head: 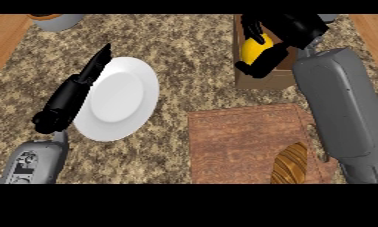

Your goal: Pick the lemon from the cutting board and place it in the cardboard box

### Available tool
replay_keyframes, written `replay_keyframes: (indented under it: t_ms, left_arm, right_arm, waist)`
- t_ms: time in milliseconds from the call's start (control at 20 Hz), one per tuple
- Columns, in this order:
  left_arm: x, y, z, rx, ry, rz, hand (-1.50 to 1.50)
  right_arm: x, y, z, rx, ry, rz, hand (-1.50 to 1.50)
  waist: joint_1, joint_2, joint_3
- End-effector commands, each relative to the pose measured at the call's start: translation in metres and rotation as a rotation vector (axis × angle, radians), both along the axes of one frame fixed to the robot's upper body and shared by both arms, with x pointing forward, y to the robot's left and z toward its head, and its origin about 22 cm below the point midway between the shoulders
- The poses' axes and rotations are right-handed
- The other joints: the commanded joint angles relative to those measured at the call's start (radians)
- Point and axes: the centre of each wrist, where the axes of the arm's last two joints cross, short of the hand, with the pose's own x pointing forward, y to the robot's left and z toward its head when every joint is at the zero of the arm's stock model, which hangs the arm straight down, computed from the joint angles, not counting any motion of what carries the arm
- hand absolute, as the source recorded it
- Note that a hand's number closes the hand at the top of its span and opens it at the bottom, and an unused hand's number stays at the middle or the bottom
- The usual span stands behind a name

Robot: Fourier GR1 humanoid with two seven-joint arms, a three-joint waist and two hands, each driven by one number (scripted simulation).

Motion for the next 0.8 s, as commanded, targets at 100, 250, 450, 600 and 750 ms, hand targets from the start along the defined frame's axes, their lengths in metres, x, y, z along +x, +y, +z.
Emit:
replay_keyframes:
  t_ms: [100,250,450,600,750]
  left_arm:
    - [-0.002,0.001,0.009,0.014,-0.002,-0.009,0.0]
    - [-0.005,0.01,0.006,0.005,0.006,-0.007,0.0]
    - [0.003,-0.005,0.0,-0.004,0.008,-0.018,0.0]
    - [0.001,0.014,0.005,0.001,0.006,0.003,0.0]
    - [-0.003,-0.006,0.007,0.003,-0.01,-0.014,0.0]
  right_arm:
    - [0.042,-0.036,-0.015,-0.125,0.153,0.009,1.5]
    - [0.044,-0.047,-0.025,-0.255,0.182,0.031,1.5]
    - [0.055,-0.059,-0.042,-0.271,0.314,0.109,-1.5]
    - [0.062,-0.061,-0.027,-0.221,0.324,0.216,-1.5]
    - [0.063,-0.071,-0.034,-0.037,0.272,0.284,-1.5]
  waist:
    - [0.013,0.003,0.001]
    - [0.001,-0.001,0.0]
    - [-0.003,0.003,0.0]
    - [-0.002,0.0,0.0]
    - [0.001,0.0,0.001]
